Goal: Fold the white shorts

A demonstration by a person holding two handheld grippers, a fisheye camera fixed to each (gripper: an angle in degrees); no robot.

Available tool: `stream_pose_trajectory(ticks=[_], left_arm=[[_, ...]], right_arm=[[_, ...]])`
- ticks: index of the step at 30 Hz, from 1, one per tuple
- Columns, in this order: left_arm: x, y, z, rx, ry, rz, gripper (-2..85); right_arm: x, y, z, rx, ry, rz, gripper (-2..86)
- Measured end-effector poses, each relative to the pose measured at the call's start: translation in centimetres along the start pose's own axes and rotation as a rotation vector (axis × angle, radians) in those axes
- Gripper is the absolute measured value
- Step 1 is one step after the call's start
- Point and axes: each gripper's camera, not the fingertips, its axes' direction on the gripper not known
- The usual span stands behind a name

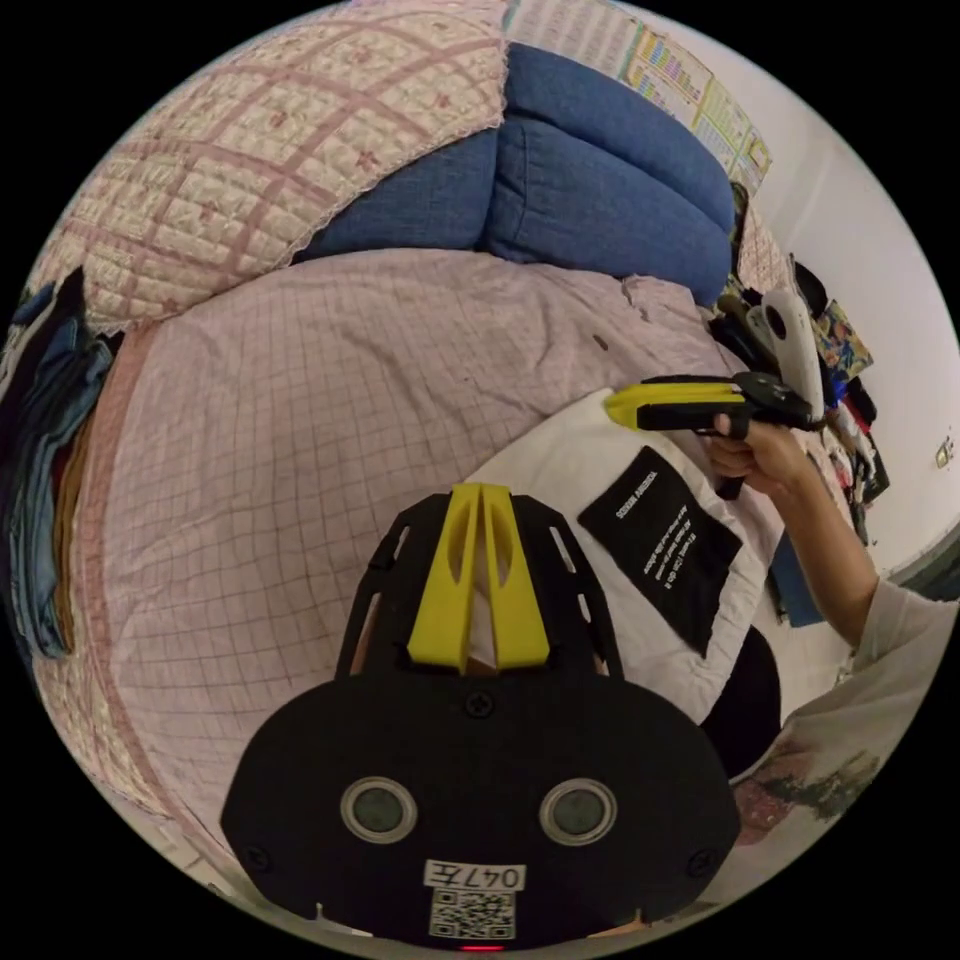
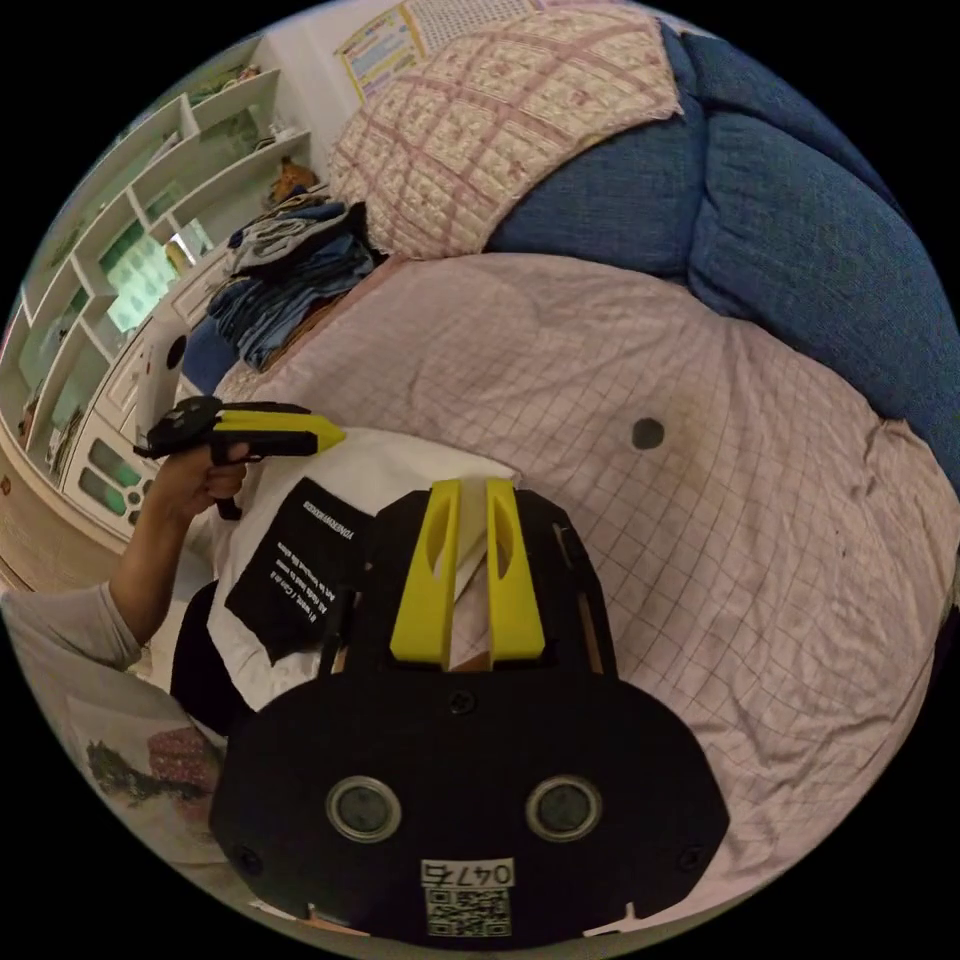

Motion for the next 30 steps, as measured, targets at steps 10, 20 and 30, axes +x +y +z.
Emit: stream_pose_trajectory(ticks=[10, 20, 30], left_arm=[[7.2, -2.4, 2.8, -0.032, -0.087, 0.165, -1.0], [3.0, 2.8, 0.3, 0.029, -0.069, 0.052, -1.0], [1.5, 14.2, -6.5, 0.141, 0.019, -0.078, -1.0]], right_arm=[[-7.9, -9.3, 3.8, -0.099, 0.096, -0.189, -0.9], [-2.3, -10.5, 6.9, -0.083, 0.124, -0.05, -0.4], [12.2, -7.1, 8.2, 0.119, -0.323, 0.206, 5.0]])
